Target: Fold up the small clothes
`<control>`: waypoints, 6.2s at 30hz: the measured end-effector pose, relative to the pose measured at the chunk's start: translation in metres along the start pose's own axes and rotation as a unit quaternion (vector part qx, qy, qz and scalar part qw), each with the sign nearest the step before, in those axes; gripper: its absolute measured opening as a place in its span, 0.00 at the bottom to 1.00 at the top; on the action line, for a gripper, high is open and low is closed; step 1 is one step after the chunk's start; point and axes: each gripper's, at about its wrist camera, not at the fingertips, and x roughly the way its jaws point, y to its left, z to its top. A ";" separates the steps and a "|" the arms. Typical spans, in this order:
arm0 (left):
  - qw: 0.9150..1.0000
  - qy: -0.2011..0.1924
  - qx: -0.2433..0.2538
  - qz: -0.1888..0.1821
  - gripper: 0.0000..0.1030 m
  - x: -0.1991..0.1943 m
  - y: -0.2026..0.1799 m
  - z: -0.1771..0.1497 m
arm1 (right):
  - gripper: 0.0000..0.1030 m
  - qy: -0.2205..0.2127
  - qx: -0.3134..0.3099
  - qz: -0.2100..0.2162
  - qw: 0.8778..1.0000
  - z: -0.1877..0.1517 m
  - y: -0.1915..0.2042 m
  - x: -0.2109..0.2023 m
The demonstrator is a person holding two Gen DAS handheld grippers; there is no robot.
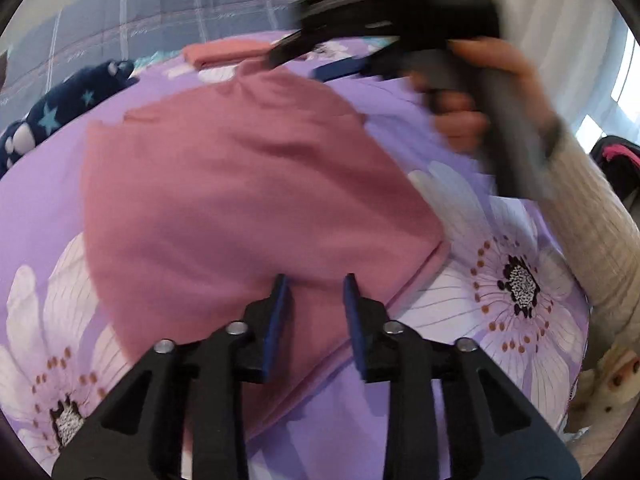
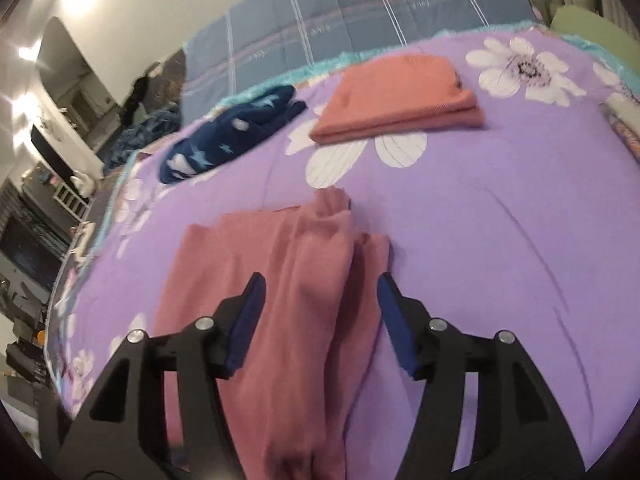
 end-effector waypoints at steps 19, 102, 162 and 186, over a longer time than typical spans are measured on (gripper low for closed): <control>0.999 -0.011 -0.011 -0.029 0.34 -0.004 0.008 -0.006 | 0.02 -0.033 -0.103 0.102 0.989 -0.035 0.028 -0.040; 0.988 -0.007 -0.153 -0.019 0.79 0.030 0.155 0.062 | 0.61 0.052 -0.028 0.079 0.995 -0.024 -0.026 0.011; 0.971 -0.213 0.056 0.088 0.23 -0.126 0.012 0.107 | 0.18 -0.231 -0.212 -0.098 0.945 -0.073 0.094 -0.198; 0.956 -0.249 0.114 0.106 0.23 -0.092 -0.004 0.192 | 0.18 -0.301 -0.192 -0.153 0.922 -0.016 0.059 -0.206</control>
